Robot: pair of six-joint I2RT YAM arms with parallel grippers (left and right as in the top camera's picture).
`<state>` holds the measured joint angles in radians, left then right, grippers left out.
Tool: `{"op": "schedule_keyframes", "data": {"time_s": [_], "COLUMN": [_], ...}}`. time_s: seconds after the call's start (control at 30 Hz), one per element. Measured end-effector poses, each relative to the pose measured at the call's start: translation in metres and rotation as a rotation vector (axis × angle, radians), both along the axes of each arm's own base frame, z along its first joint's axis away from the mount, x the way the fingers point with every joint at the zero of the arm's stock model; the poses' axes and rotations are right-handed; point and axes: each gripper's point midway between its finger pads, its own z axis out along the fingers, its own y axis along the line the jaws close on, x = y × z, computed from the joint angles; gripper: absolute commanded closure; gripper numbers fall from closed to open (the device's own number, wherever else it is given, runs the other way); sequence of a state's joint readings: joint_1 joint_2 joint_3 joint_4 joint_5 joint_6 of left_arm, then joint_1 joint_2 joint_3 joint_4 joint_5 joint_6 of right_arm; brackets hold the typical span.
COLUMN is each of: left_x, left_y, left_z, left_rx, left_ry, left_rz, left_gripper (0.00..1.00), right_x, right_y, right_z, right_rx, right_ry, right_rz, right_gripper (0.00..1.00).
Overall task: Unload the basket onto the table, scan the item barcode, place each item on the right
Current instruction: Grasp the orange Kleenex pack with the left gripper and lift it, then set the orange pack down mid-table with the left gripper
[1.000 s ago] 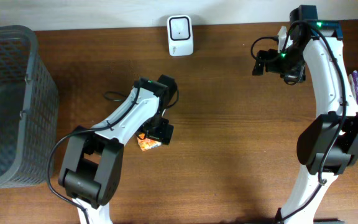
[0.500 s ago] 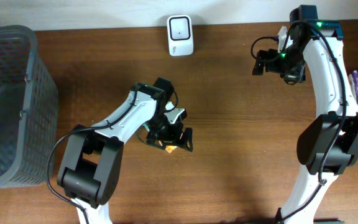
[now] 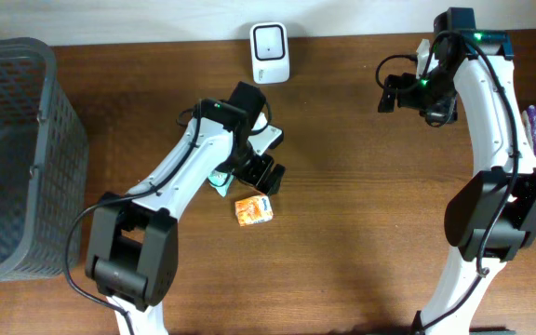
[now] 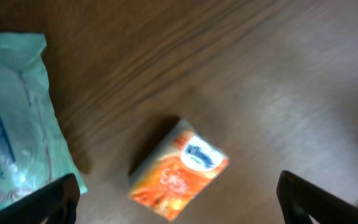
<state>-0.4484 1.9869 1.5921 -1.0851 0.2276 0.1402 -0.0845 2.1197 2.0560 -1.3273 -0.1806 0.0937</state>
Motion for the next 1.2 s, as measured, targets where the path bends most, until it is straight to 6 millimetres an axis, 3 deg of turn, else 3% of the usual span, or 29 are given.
{"op": "schedule_keyframes", "data": {"time_s": [0.07,0.17,0.33,0.43,0.47,0.5,0.57,0.73,0.83,1.0,1.13,1.2], "left_x": [-0.011,-0.046,-0.076,-0.089,-0.089,-0.089,-0.082,-0.069,-0.069,-0.068,-0.061,-0.034], "left_y": [0.004,0.006,-0.006,-0.037,-0.040,-0.040,-0.029,-0.014,-0.011,-0.017,-0.026,-0.038], "left_z": [-0.022,-0.045,-0.052,-0.042,-0.042,-0.043,-0.049,-0.058,-0.066,-0.071,-0.066,-0.051], "left_rx": [0.013,0.012,-0.031,-0.176,-0.182,-0.173,-0.092,0.024,0.035,0.000,-0.040,-0.090], "left_ry": [0.020,0.133,0.243,0.302,0.300,0.296,0.267,0.235,0.236,0.245,0.229,0.143], "left_rz": [-0.031,-0.057,-0.021,-0.038,-0.039,-0.033,0.021,0.206,0.275,0.330,0.333,0.330], "left_gripper": [0.09,0.10,0.10,0.16,0.23,0.24,0.34,0.34,0.51,1.00,0.99,0.98], "right_x": [0.000,0.000,0.000,0.000,0.000,0.000,0.000,0.000,0.000,0.000,0.000,0.000], "right_y": [0.000,0.000,0.000,0.000,0.000,0.000,0.000,0.000,0.000,0.000,0.000,0.000], "right_z": [0.000,0.000,0.000,0.000,0.000,0.000,0.000,0.000,0.000,0.000,0.000,0.000], "right_rx": [0.000,0.000,0.000,0.000,0.000,0.000,0.000,0.000,0.000,0.000,0.000,0.000], "right_ry": [0.001,0.001,0.000,0.001,0.001,0.000,0.000,0.001,0.000,0.000,0.001,0.000], "right_rz": [0.000,-0.001,0.000,-0.001,-0.001,-0.001,0.000,-0.001,-0.001,-0.001,-0.001,-0.001], "right_gripper": [0.01,0.01,0.01,0.01,0.01,0.01,0.01,0.01,0.01,0.01,0.01,0.01]}}
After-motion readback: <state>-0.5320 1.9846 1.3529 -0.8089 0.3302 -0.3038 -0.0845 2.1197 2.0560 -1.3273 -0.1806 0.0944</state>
